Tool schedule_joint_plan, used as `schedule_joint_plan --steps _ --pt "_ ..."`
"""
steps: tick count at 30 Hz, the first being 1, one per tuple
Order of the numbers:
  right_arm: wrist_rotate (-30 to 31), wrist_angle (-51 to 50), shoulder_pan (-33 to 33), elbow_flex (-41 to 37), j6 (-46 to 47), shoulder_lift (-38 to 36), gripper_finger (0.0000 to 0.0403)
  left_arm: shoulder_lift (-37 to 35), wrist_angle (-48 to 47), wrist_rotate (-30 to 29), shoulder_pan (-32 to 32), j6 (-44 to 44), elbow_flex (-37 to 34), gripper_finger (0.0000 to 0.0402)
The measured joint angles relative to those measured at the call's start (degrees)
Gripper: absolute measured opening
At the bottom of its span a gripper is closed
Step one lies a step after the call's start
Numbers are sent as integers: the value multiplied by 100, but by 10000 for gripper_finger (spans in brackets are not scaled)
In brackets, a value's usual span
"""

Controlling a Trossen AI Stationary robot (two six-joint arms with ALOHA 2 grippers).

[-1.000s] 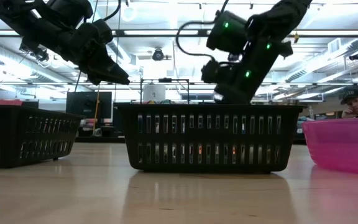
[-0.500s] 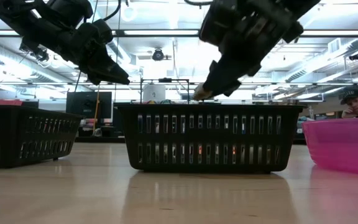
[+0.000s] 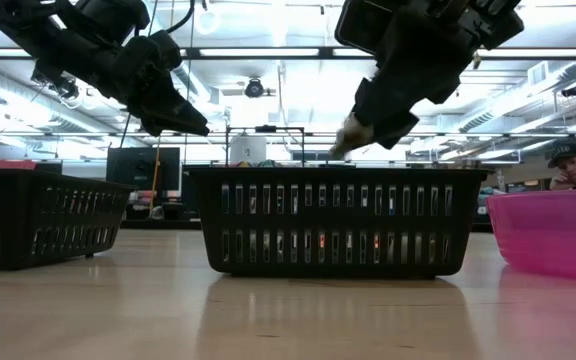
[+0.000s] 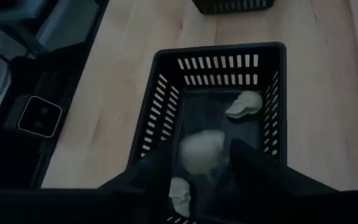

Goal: Sort Halloween decoration
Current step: Put the white skull toy into the right black bin

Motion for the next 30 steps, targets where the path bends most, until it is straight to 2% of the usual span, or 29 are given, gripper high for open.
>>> schedule_joint_plan --steps 4,7,9,14,17,20,30 --pt "-2 -315 -53 4 96 -50 203 0 -1 0 0 -2 0 116" --pt "152 -972 -163 4 276 -244 220 0 -1 0 0 -2 0 116" --pt "477 -1476 -241 4 458 -409 223 0 -1 0 0 0 0 116" --pt "1852 -2624 -343 13 674 -779 213 0 -1 0 0 0 0 116" --pt "2184 -3147 -426 11 656 -762 201 0 -1 0 0 0 0 116" --pt "2232 -3214 -549 -52 507 -594 191 0 0 0 0 2 0 116" --pt "2404 -2326 -1001 -862 171 -507 176 -2 2 0 0 2 0 116"
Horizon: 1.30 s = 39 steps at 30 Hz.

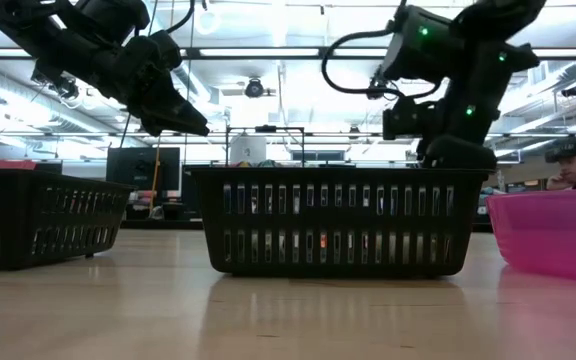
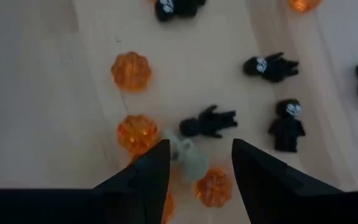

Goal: Sort Halloween decoration
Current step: Put the white skull toy into the right black bin

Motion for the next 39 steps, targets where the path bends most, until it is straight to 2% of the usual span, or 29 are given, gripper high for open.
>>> schedule_joint_plan --steps 12,28,34,39 --pt "-51 667 -35 -515 -59 15 171 0 -1 0 0 2 0 116" --pt "-115 969 -98 -646 -112 7 86 0 -2 0 0 7 0 116" --pt "-114 1023 -101 -652 -122 11 86 0 -2 0 0 24 0 116" --pt "-49 1054 -103 -655 -248 15 103 0 -2 0 0 22 0 116"
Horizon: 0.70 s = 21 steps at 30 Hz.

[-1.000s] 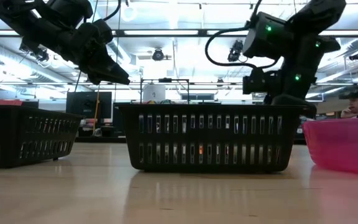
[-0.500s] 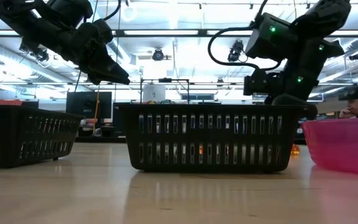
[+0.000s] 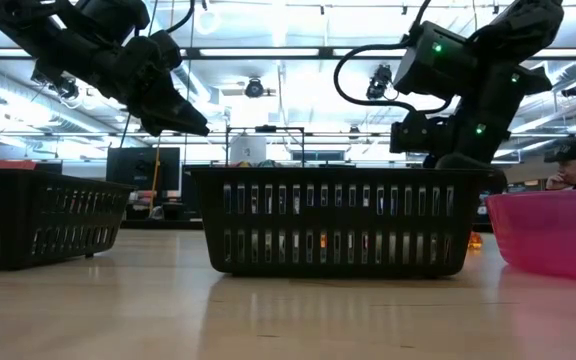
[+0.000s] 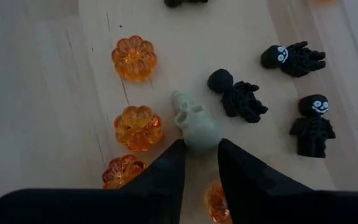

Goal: Sort Halloween decoration
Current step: Put the white skull toy into the right black bin

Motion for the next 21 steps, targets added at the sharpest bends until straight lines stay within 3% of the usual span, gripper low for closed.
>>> schedule_joint_plan --steps 10,21 --pt "166 176 -9 -2 -77 9 166 0 0 0 2 -2 0 116" --pt "131 1027 -108 -295 -285 3 165 0 0 0 0 -26 0 116"
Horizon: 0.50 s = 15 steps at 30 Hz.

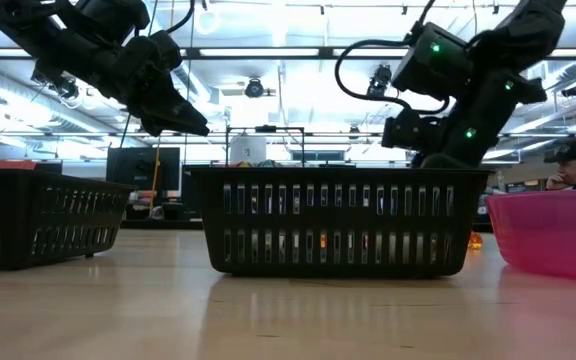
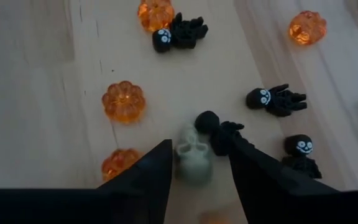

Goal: Sort Halloween decoration
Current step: Put the white skull toy into the right black bin

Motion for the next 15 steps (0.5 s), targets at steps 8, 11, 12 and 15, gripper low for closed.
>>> schedule_joint_plan --steps 8,11,12,15 --pt "24 385 -17 -308 22 -18 148 0 -2 0 0 2 0 116" --pt "28 412 -20 -312 20 -18 130 0 -2 0 0 2 0 116" --pt "29 427 -21 -315 20 -17 124 0 -2 0 0 2 0 116" --pt "39 491 -21 -319 9 -12 105 0 -2 0 0 2 0 116"
